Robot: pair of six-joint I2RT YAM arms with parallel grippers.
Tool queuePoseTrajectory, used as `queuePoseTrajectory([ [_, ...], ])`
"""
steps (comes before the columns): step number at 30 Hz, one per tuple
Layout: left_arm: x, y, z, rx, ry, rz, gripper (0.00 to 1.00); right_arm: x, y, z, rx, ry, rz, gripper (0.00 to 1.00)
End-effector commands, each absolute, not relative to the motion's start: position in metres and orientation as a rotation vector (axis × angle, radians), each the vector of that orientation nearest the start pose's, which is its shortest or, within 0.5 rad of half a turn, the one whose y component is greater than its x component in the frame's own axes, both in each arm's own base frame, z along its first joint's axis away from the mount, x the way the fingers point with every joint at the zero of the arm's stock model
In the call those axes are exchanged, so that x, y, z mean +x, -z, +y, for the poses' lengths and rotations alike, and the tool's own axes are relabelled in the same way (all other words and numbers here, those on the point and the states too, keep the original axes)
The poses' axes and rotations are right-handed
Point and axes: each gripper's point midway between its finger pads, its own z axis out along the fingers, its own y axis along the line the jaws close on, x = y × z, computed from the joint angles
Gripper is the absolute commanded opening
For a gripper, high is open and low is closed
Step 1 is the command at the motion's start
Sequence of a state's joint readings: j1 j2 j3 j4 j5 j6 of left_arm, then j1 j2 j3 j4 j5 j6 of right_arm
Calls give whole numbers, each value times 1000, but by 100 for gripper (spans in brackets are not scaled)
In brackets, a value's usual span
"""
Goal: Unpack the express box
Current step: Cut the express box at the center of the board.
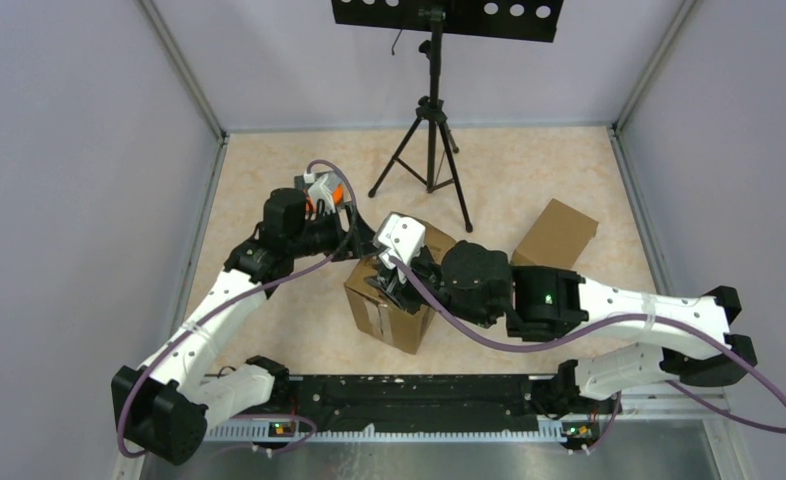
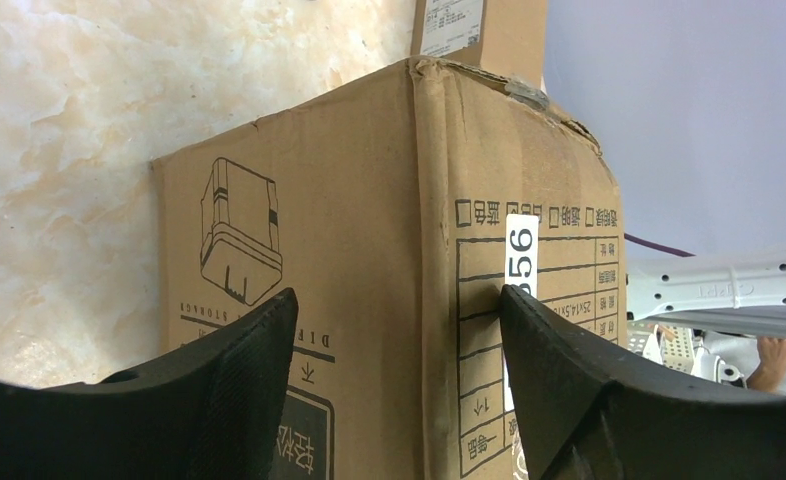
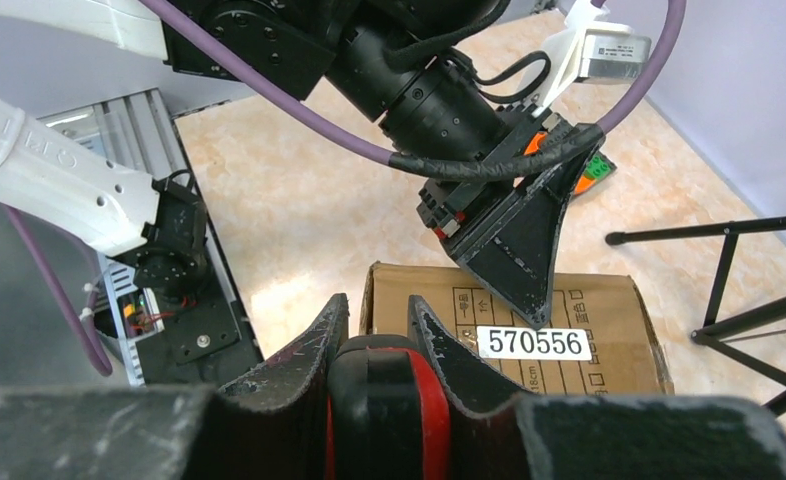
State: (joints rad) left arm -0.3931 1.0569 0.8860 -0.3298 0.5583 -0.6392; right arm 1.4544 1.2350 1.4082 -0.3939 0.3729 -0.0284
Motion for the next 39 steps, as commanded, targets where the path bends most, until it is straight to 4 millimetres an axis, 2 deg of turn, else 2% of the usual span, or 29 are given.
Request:
queuePoseTrajectory([
  [1, 245, -212, -212, 77, 1076, 2290, 77, 112, -388, 369, -950, -732, 1497, 0],
  [11, 244, -210, -213, 69, 1086, 2295, 77, 112, -382, 368, -933, -748, 1523, 0],
  [16, 244, -209, -213, 64, 1086, 2297, 77, 111, -390, 367, -912, -777, 1522, 0],
  [28, 243, -206, -213, 60, 1088, 2299, 77, 111, -393, 362, -880, -837, 1551, 0],
  [35, 242, -207, -212, 59, 1091, 2298, 77, 116, -382, 362, -879, -805, 1576, 0],
  [39, 242, -206, -213, 59, 1091, 2298, 77, 117, -391, 359, -854, -812, 1544, 0],
])
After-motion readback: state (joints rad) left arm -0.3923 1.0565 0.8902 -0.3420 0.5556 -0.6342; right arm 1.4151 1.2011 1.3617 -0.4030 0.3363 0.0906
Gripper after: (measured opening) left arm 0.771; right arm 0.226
